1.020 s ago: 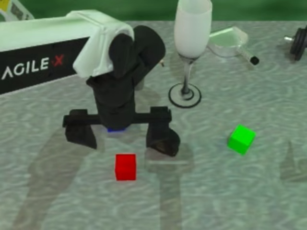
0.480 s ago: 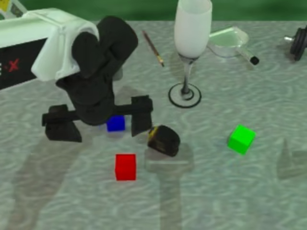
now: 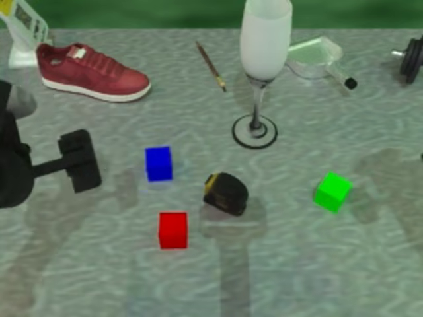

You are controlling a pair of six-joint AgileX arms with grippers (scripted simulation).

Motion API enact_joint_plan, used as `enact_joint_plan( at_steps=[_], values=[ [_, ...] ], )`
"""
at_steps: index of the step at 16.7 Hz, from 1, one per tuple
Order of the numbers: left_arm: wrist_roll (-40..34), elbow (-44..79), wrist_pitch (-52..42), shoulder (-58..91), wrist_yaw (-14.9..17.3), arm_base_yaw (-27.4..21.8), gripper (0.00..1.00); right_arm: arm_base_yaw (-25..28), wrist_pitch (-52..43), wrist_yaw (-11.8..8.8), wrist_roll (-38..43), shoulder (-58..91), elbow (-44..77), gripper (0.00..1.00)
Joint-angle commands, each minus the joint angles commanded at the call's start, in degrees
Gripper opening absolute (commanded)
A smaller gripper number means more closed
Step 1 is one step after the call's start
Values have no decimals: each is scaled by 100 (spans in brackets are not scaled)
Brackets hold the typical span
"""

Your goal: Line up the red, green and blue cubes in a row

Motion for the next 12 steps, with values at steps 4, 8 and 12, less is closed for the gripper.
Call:
enact_joint_plan(
  at_steps=[4,8,12],
  values=[
    [836,-1889,1129,-2267,31,793,100,452,-1287,16,-612,2504,1685,100],
    [1755,-3325,2238,-4262,97,1394,100,842,-2373,26,-1136,4450,3187,100],
    [2528,-4073,3155,-5526,171,1728,100,1123,-3103,23,-1511,5864,4332,100]
  ],
)
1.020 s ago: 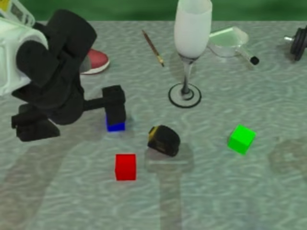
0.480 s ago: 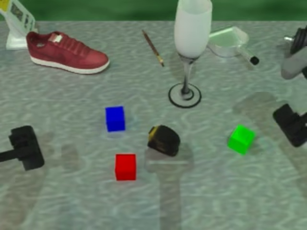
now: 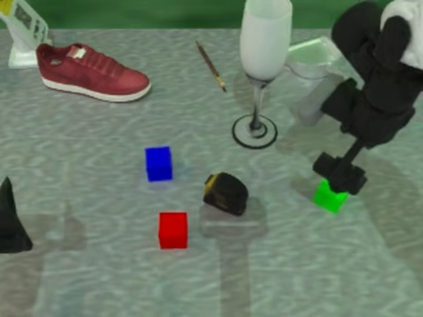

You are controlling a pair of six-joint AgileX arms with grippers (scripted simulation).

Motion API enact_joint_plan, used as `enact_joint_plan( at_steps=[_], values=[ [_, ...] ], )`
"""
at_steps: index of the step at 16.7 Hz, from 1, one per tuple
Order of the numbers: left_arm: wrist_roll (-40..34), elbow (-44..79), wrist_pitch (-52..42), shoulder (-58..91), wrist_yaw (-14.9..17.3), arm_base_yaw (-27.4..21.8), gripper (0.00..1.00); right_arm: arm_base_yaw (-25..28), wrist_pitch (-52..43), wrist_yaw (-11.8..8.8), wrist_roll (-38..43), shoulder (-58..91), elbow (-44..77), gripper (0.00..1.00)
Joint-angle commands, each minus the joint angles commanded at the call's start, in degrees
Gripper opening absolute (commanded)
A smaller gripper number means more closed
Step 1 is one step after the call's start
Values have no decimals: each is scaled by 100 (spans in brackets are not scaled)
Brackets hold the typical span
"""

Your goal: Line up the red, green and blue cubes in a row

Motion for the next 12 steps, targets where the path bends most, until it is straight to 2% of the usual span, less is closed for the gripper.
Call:
enact_joint_plan(
  at_steps=[4,12],
  values=[
    [404,-243,489,-622,40,128,100,122,-298,-3,-165,577,521,100],
    [411,-246,498,-634,41,130,100,114,-62,-2,-172,668,354,100]
  ],
)
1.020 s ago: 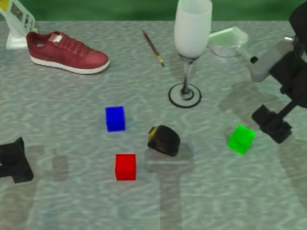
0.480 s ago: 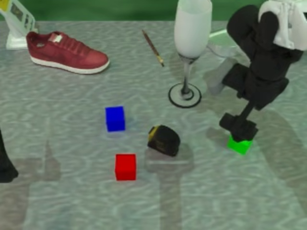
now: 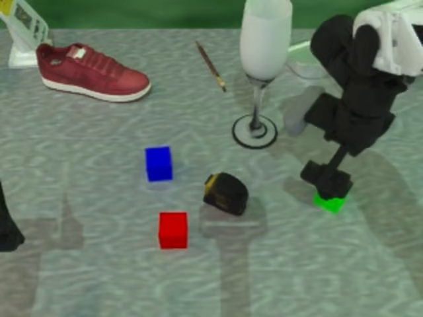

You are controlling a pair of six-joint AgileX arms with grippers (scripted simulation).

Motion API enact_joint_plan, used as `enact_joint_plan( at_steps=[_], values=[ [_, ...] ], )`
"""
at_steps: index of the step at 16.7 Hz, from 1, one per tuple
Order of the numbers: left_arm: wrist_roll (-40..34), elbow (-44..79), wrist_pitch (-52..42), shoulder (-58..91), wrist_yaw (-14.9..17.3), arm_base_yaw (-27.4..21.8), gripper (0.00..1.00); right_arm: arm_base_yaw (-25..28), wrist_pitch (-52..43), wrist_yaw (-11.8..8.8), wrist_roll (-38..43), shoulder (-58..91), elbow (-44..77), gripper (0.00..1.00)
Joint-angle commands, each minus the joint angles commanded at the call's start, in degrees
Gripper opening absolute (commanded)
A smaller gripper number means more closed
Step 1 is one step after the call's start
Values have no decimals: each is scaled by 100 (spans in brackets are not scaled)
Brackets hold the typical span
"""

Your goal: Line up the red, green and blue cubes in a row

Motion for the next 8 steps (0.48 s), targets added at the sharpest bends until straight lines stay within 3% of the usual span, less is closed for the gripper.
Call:
enact_joint_plan(
  at_steps=[8],
  values=[
    [0,0,0,0,0,0,100,19,1354,4,22,570,-765,100]
  ],
)
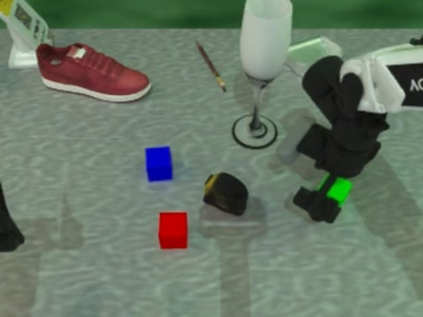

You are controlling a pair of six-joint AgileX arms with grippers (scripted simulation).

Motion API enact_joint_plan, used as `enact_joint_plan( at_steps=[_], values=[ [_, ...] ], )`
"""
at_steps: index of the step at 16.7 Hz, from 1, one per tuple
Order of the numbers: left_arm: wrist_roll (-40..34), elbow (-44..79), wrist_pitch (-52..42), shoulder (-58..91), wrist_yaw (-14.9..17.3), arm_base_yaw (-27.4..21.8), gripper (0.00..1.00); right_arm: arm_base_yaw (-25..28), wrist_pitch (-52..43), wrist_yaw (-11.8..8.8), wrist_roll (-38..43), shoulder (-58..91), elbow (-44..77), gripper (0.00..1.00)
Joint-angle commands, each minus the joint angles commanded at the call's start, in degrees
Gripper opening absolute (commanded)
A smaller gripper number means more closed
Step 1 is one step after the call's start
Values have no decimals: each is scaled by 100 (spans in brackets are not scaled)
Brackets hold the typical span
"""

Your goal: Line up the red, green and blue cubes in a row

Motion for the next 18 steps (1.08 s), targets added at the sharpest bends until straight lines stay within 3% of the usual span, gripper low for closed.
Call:
enact_joint_plan(
  at_steps=[3,16,18],
  values=[
    [0,0,0,0,0,0,100,0,0,0,0,0,0,100],
    [0,0,0,0,0,0,100,0,0,0,0,0,0,2],
    [0,0,0,0,0,0,100,0,0,0,0,0,0,0]
  ],
)
